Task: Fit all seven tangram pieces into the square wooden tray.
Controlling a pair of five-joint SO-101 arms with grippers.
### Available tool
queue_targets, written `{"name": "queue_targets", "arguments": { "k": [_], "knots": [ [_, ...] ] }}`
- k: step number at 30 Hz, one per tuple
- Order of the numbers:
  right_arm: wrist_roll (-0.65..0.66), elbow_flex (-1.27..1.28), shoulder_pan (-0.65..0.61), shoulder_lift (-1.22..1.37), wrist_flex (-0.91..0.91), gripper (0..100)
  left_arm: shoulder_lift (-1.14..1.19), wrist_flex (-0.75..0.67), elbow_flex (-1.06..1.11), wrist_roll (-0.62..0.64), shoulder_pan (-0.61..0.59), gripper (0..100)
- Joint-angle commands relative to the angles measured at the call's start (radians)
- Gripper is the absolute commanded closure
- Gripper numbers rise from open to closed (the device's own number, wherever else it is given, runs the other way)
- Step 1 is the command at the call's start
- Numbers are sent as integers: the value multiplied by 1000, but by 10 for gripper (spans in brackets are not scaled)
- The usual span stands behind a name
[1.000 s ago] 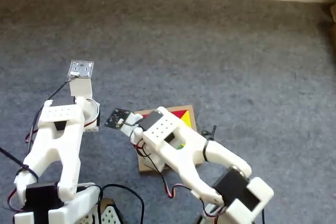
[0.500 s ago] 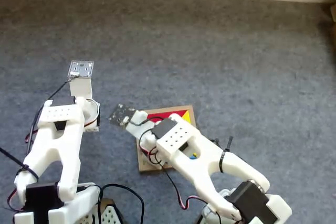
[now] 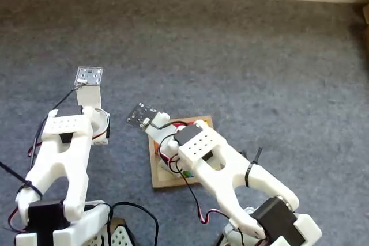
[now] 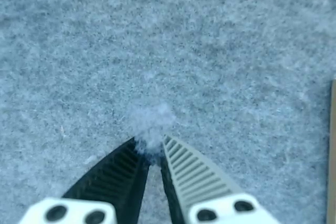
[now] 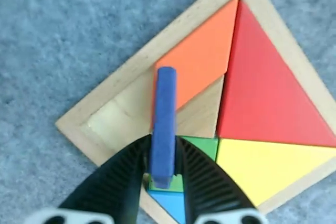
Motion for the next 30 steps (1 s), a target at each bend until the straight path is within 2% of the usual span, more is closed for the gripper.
{"name": "queue_targets", "arguments": {
  "k": [1, 7, 17, 30],
  "knots": [
    [-9, -5, 12, -53, 25, 878, -33, -6, -5, 0, -12, 995],
    [-9, -15, 2, -62, 64, 858, -33, -6, -5, 0, -12, 995],
    [-9, -16, -124, -64, 171, 858, -33, -8, -5, 0, -10, 995],
    [-9, -18, -120, -94, 174, 858, -33, -8, -5, 0, -10, 995]
  ]
}}
